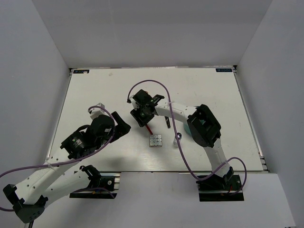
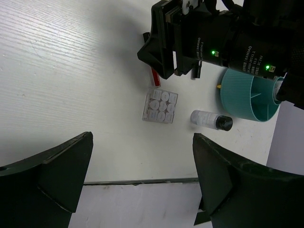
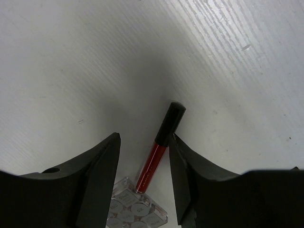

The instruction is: Organize the makeup

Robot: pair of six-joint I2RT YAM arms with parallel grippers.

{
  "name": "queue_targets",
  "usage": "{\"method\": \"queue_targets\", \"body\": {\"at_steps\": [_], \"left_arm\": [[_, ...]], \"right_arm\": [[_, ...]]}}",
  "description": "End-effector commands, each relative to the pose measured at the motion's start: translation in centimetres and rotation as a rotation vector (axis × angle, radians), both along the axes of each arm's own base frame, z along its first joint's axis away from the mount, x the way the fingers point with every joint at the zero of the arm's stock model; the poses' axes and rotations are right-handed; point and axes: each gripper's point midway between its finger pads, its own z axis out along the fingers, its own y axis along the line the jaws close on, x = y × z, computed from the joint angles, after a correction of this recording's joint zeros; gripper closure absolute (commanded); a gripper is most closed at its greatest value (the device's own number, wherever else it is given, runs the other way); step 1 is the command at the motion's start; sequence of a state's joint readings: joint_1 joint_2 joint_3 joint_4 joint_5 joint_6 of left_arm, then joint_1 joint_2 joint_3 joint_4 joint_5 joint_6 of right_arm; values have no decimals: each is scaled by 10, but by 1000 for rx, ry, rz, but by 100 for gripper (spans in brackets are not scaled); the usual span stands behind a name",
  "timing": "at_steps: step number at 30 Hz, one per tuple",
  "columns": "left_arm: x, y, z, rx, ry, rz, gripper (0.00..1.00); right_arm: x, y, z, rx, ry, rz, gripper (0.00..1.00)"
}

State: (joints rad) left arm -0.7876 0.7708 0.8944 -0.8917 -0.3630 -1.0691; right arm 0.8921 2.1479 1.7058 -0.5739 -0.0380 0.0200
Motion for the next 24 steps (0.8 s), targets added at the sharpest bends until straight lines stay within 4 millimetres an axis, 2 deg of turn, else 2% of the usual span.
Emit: {"method": "queue_targets", "body": {"at_steps": [1, 6, 15, 24], "left_arm": [[-1, 7, -1, 7, -3, 32, 5], [-1, 8, 0, 10, -3, 34, 5], [-2, 9, 2, 4, 0, 36, 5], [-2, 8, 2, -3, 3, 38, 5]], "right_arm": [[10, 1, 1, 2, -30, -33, 49], [11, 1, -2, 0, -32, -28, 49], [9, -3, -18, -26, -7, -37, 50], [19, -17, -32, -98, -58, -79, 56]]}}
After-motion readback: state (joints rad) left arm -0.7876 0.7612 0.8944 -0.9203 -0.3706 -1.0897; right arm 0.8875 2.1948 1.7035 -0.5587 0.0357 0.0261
